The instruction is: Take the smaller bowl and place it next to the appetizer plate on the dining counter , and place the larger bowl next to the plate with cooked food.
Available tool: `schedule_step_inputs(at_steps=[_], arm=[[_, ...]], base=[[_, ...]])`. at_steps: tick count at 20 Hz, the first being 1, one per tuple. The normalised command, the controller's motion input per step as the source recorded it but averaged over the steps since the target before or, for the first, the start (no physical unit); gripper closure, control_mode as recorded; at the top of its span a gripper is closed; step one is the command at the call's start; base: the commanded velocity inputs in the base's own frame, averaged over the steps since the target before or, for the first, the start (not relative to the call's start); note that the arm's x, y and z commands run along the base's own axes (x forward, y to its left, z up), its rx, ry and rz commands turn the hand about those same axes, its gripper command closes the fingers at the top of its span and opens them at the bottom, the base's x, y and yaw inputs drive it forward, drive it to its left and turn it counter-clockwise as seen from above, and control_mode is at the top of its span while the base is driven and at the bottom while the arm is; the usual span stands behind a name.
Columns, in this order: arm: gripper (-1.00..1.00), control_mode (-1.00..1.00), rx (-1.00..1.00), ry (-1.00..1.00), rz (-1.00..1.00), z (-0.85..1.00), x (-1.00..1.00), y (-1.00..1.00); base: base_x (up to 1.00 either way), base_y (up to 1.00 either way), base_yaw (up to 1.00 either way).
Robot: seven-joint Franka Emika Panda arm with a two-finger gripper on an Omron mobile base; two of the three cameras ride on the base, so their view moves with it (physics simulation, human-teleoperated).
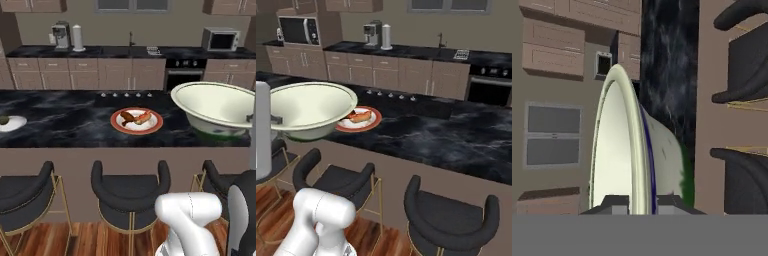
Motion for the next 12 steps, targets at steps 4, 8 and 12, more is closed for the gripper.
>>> schedule_step_inputs(at_steps=[4,8,12], arm=[[1.00,1.00,0.00,0.00,0.00,0.00,0.00,0.00],[1.00,1.00,0.00,0.00,0.00,0.00,0.00,0.00],[1.00,1.00,0.00,0.00,0.00,0.00,0.00,0.00]], base=[[1.00,-0.12,0.52],[1.00,-0.46,0.50],[1.00,-0.41,0.25]])
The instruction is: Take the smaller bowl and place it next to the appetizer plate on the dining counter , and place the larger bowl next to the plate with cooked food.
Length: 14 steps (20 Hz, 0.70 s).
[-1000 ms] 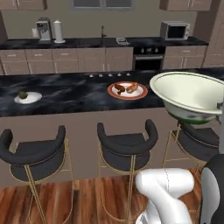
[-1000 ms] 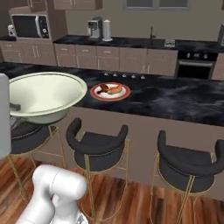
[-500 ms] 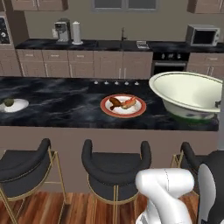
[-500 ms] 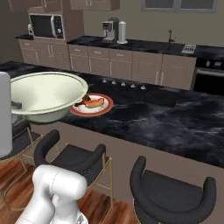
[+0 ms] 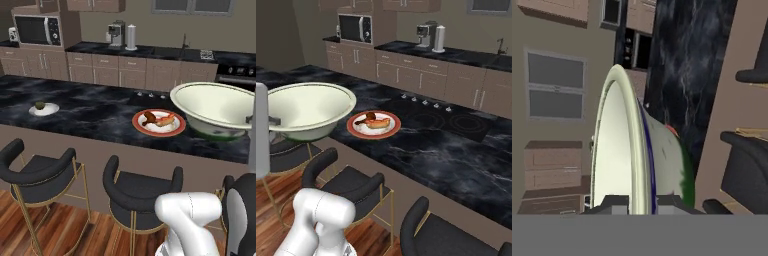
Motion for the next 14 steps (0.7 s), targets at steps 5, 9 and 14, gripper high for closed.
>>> schedule_step_inputs(at_steps=[5,9,14], arm=[[1.00,-1.00,0.00,0.05,0.02,0.00,0.16,-0.20],[1.00,-1.00,0.00,0.18,0.14,-0.11,0.79,-1.00],[1.00,-1.00,0.00,0.04,0.21,-0.33,0.74,-0.91]], base=[[0.77,-0.37,0.11],[0.00,0.00,0.00],[0.00,0.00,0.00]])
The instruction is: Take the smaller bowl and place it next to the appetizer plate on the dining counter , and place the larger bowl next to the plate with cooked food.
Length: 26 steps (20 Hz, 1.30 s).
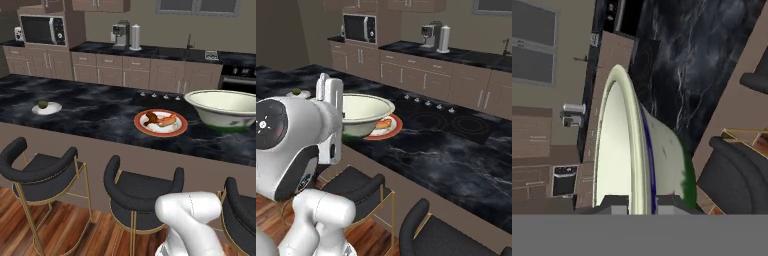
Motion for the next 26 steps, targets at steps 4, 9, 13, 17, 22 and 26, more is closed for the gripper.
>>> schedule_step_inputs(at_steps=[4,9,13,17,22,26], arm=[[1.00,-1.00,0.00,0.00,0.29,-0.47,0.83,-0.84],[1.00,-1.00,0.00,0.00,0.28,-0.45,0.85,-0.77],[1.00,-1.00,0.00,0.03,0.25,-0.24,0.67,-0.65],[1.00,-1.00,-0.01,0.02,0.17,-0.37,0.42,-0.21],[1.00,-1.00,-0.01,0.01,0.08,-0.45,0.44,-0.03],[1.00,-1.00,0.00,0.06,0.07,-0.30,0.49,-0.34]], base=[[0.00,0.00,0.00],[0.00,0.00,0.00],[0.00,0.00,0.00],[0.00,0.00,0.00],[0.00,0.00,0.00],[0.00,0.00,0.00]])
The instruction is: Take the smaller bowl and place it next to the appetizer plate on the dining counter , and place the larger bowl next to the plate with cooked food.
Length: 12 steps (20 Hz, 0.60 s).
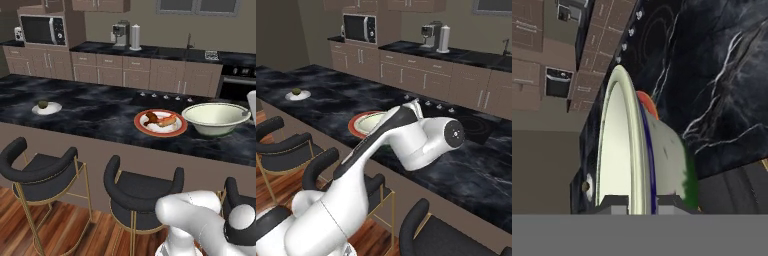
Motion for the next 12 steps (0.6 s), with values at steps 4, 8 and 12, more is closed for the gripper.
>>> schedule_step_inputs(at_steps=[4,8,12], arm=[[1.00,-1.00,0.00,0.00,0.01,-0.43,0.50,-0.52],[1.00,-1.00,0.00,-0.05,0.00,-0.39,0.46,-0.33],[1.00,-1.00,0.00,-0.01,0.00,-0.37,0.52,-0.26]], base=[[0.00,0.00,0.00],[0.00,0.00,0.00],[0.00,0.00,0.00]])
